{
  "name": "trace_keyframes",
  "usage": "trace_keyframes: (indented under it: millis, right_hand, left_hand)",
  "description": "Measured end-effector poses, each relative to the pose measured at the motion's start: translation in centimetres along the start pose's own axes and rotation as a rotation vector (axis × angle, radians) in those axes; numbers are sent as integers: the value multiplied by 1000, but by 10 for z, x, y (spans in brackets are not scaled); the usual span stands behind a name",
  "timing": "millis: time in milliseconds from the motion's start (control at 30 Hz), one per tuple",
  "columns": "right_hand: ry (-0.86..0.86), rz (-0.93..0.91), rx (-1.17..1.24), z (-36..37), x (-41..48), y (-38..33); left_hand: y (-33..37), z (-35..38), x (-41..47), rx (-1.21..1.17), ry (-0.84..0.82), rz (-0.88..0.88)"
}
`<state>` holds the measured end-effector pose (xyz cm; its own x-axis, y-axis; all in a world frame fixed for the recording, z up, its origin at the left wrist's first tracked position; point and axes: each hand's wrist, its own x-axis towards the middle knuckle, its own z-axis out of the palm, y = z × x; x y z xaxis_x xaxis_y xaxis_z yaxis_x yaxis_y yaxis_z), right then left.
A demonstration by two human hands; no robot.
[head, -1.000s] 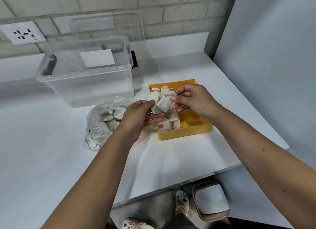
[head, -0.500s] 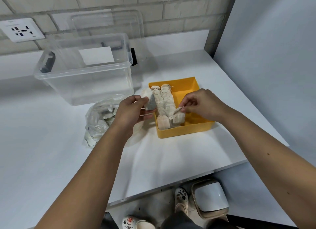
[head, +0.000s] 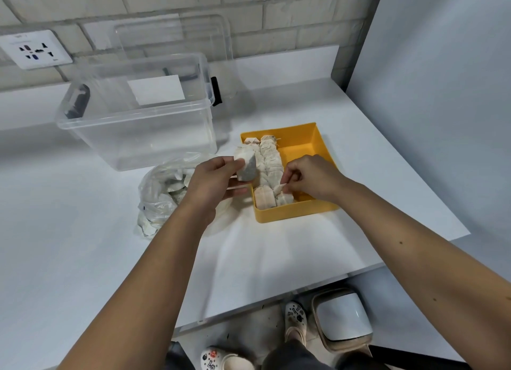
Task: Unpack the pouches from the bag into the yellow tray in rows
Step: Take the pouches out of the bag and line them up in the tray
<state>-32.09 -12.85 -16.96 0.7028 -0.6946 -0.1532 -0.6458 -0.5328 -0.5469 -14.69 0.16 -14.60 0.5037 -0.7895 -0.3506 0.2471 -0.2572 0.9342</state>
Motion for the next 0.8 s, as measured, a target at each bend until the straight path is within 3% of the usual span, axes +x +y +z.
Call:
trace_keyframes:
  millis: [100,200,267,367,600,800]
  right_hand:
    - [7,5,24,0,0,1]
    - [123,-10,129,-6,-1,-2]
    - [169,-8,338,-14,-4,-13]
    - [67,24,611,-24,-7,-31]
    - [60,15,485,-29,-13,-22]
    - [-125,130,260,-20,-17,1]
  left_hand:
    - [0,1,-2,5,-18,-3]
    - [-1,1,-3,33,-42,-4]
    - [0,2,-3,45,-57,-3]
    - [1,7,-2,64,-82,5]
    - [2,14,-5,129,-60,36]
    - [2,1,-1,115,14,46]
